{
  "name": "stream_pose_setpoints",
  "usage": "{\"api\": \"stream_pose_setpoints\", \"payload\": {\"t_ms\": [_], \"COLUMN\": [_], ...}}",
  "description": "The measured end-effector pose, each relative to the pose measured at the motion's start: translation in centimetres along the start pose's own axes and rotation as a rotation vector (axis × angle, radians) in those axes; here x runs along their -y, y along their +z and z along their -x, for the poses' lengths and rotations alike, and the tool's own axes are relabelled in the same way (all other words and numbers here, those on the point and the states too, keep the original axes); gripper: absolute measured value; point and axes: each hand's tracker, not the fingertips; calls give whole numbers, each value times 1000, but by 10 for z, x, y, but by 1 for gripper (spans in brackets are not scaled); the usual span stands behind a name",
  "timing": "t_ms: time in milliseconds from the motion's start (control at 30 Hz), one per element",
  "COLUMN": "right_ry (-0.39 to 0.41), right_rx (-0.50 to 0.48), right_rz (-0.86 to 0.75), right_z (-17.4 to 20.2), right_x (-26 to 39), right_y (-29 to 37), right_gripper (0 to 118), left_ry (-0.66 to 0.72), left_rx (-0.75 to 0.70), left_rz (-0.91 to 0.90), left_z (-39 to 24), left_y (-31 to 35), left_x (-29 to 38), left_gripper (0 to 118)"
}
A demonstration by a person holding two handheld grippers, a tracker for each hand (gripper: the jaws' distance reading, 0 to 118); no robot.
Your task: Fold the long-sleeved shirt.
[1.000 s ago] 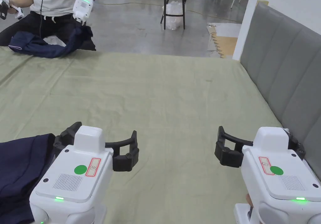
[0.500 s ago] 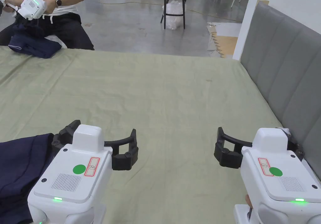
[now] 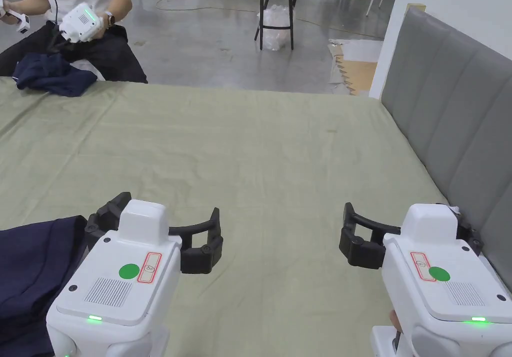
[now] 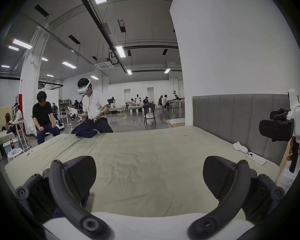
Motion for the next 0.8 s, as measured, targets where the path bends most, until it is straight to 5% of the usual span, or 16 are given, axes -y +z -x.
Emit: {"api": "stream_pose_setpoints", "payload": {"t_ms": [367,667,800], "right_ry": [18,-112,-92], "right_rx": [26,-43,-34], "right_rz": [-1,89,173], "right_z": [2,-2,4], "right_x": [-2,-5,-13], "right_y": [0,-7,-6], "right_gripper": [118,118,118], "left_ry": [9,-2,5], "left_rx": [9,1,-1], "left_rz": [-6,-10,-8], "left_z": [1,0,1], "left_y": [0,-2,-3], "left_x": [-3,-4,-5], "left_gripper": [111,111,111]}}
